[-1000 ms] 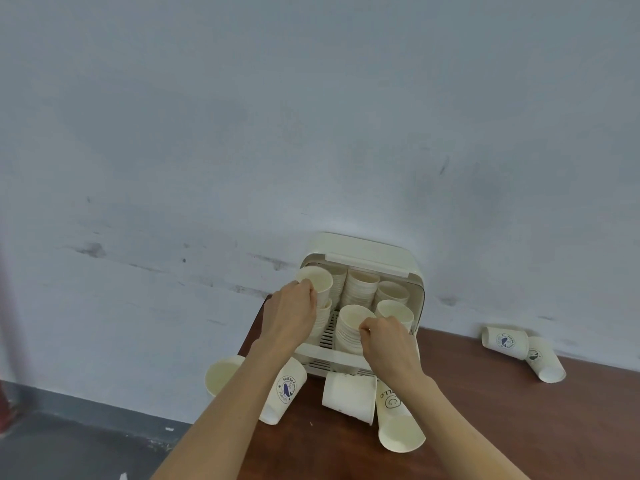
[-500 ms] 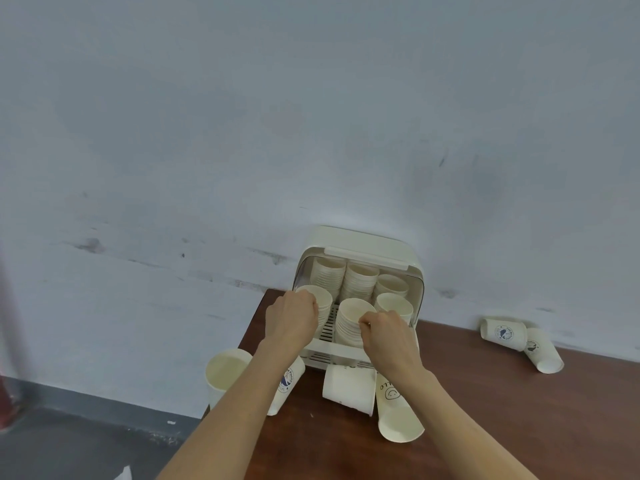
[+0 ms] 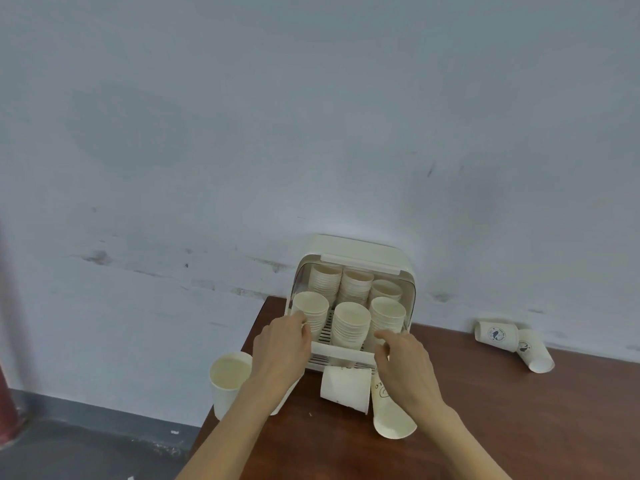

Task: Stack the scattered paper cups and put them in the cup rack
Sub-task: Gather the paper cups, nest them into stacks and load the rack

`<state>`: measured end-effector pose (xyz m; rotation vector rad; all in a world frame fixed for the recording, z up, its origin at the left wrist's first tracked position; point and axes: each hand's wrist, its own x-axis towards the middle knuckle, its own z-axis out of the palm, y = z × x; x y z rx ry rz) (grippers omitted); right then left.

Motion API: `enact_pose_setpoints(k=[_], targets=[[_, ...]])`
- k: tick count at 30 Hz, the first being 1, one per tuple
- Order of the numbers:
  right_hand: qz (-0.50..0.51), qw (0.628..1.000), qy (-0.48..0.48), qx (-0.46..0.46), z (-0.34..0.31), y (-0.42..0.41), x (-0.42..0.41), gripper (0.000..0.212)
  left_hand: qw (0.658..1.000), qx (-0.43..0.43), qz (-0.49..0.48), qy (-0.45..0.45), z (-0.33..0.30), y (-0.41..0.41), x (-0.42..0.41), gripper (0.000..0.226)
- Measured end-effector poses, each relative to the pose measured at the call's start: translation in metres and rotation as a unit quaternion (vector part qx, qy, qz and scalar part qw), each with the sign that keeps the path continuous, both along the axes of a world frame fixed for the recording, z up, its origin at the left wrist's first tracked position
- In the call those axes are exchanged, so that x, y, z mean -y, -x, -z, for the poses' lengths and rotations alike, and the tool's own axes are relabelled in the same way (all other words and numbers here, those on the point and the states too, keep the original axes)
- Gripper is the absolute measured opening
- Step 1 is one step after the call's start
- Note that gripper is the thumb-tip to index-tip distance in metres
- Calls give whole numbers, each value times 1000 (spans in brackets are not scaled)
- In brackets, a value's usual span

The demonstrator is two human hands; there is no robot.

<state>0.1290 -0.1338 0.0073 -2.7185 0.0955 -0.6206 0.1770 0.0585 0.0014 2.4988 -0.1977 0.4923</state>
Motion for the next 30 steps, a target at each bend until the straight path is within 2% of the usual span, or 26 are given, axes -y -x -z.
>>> enact_pose_setpoints(k=[7,16,22,30], targets=[[7,998,-63,14,5,50,7,31,999,15,18,32,-6,36,-2,30],[16,996,-84,9,24,93,10,31,998,31,28,53,-5,87,-6,28],[9,995,-99,-1,34,101,1,31,999,2,-6,42,4,102,-17,25],[-9,996,-92,-15,36,90,-22,32,997,-43,-68,8,23,102,-44,39]])
